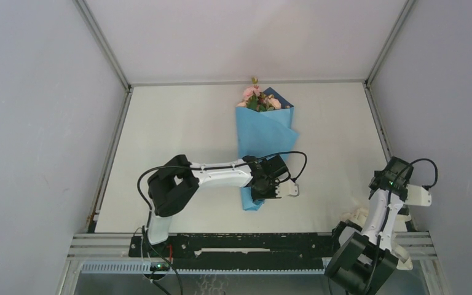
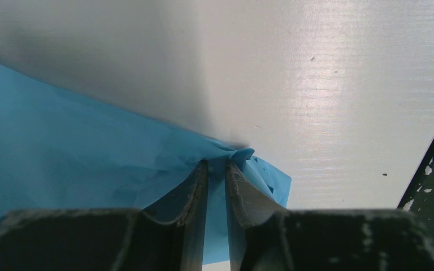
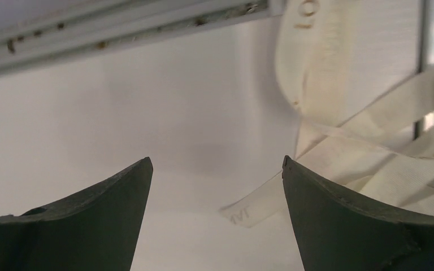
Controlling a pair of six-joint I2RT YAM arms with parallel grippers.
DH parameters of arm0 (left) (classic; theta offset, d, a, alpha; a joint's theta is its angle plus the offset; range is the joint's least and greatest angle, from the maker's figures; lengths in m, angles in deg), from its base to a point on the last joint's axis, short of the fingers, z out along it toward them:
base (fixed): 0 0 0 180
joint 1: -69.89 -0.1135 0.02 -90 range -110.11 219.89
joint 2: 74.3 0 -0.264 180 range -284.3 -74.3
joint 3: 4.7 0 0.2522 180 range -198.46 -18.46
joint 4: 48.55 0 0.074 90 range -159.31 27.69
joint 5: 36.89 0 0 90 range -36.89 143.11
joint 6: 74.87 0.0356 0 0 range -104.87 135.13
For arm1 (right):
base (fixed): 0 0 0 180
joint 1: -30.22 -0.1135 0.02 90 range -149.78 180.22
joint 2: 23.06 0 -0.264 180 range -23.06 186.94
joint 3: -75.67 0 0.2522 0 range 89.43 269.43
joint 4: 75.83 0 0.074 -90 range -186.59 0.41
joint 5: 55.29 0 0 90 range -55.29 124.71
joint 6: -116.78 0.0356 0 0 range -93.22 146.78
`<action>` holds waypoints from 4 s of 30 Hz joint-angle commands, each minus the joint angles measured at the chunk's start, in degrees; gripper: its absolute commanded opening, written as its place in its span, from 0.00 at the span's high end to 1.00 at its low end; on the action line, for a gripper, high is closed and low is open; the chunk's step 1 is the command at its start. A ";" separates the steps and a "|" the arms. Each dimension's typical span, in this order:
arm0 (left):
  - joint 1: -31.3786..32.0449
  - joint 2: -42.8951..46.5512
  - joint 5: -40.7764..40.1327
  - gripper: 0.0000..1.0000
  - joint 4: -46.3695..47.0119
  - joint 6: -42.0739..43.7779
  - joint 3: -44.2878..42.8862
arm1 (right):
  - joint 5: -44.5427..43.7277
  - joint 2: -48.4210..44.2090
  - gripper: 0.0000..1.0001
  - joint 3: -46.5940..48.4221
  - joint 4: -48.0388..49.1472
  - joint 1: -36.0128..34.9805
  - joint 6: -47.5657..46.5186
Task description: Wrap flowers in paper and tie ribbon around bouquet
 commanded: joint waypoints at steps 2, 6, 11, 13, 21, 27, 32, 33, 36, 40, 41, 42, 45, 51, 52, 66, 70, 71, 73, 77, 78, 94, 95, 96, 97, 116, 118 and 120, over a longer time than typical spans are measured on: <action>-0.36 -3.04 0.75 0.76 -1.88 -1.00 0.04 | -7.41 -3.36 0.08 -0.56 -3.95 3.64 12.50; -0.36 -2.99 0.84 0.76 -1.86 -0.98 0.05 | -2.72 -3.21 0.10 -3.13 -4.04 5.67 15.41; -0.57 -3.21 1.09 0.76 -1.93 -1.03 -0.06 | 2.46 -3.44 0.10 -4.47 -6.55 2.25 19.41; -0.67 -3.33 1.39 0.76 -1.95 -1.11 -0.18 | 2.85 -4.03 0.09 -4.46 -7.46 1.01 20.42; -0.80 -3.40 1.63 0.76 -2.08 -1.27 -0.31 | 6.48 -0.98 0.07 -2.58 -13.00 -0.22 21.41; -0.97 -3.88 1.98 0.76 -2.73 -1.34 -1.01 | 6.71 1.57 0.08 -2.61 -11.71 -1.97 22.30; -1.23 -4.12 2.41 0.76 -2.86 -1.35 -1.24 | 8.80 9.39 0.21 -3.03 -7.37 -2.47 20.82; -1.31 -4.22 2.49 0.76 -3.06 -1.35 -1.39 | 8.77 10.17 0.31 -3.50 -6.16 -3.22 20.87; -1.39 -4.40 2.74 0.76 -3.31 -1.28 -1.59 | 11.35 10.79 0.86 -6.31 -1.22 -5.16 21.62; -1.56 -4.36 3.03 0.76 -3.05 -1.35 -1.41 | 14.80 9.76 1.00 -8.91 15.35 -14.21 21.65; -1.63 -4.42 3.18 0.76 -3.08 -1.36 -1.44 | 14.03 10.95 1.00 -7.84 20.58 -18.17 20.20; -1.71 -4.43 3.33 0.76 -3.13 -1.36 -1.47 | 13.11 13.29 1.00 -5.03 23.49 -22.69 18.59; -1.77 -4.40 3.34 0.77 -3.04 -1.30 -1.39 | 17.25 24.68 1.00 11.11 28.95 -32.51 8.13; -1.76 -4.12 3.19 0.76 -2.69 -1.48 -1.08 | 28.46 36.08 1.00 39.24 23.10 -43.13 -15.95; -1.82 -4.12 3.13 0.77 -2.70 -1.48 -1.08 | 28.05 34.42 1.00 40.62 22.41 -43.08 -18.33; -2.09 -4.46 3.63 0.76 -2.93 -1.45 -1.30 | 26.98 11.18 1.00 36.71 10.67 -21.51 -26.83; -2.11 -4.54 3.60 0.76 -2.91 -1.49 -1.34 | 18.59 19.32 0.95 35.56 6.56 -10.95 -24.72; -2.11 -4.49 3.52 0.76 -2.93 -1.50 -1.28 | 16.35 22.48 0.90 36.76 5.28 -9.57 -25.52; -2.11 -4.38 3.48 0.76 -2.88 -1.65 -1.21 | 12.85 29.91 0.79 41.98 -0.50 -8.35 -26.61; -2.15 -4.55 3.46 0.76 -2.79 -1.76 -1.20 | 3.87 34.92 0.66 47.41 -6.07 -13.07 -29.82; -2.16 -4.60 3.58 0.76 -2.89 -1.75 -1.31 | 1.06 34.23 0.61 46.53 -5.24 -15.84 -31.57; -3.81 -6.24 6.27 0.76 -4.15 -2.40 -2.91 | 26.49 63.06 0.41 71.89 -6.31 -33.14 -62.37; -3.94 -6.34 6.41 0.76 -4.18 -2.49 -3.03 | 25.21 67.18 0.40 76.55 -9.31 -33.31 -63.57; -4.02 -6.45 6.48 0.76 -4.20 -2.66 -3.18 | 24.44 71.90 0.40 81.51 -11.93 -33.35 -64.76; -4.11 -6.55 6.41 0.76 -4.15 -2.78 -3.27 | 23.92 74.80 0.38 85.79 -14.57 -33.31 -65.82; -5.61 -7.94 5.78 0.76 -3.89 -3.12 -3.46 | 20.75 93.89 0.41 97.12 -25.32 -33.18 -74.31; -5.69 -7.79 5.83 0.76 -3.68 -3.12 -3.22 | 22.75 93.89 0.57 97.03 -26.44 -33.17 -73.54; -5.79 -7.64 5.89 0.76 -3.33 -3.08 -3.01 | 25.77 92.73 0.76 95.53 -27.07 -33.26 -72.22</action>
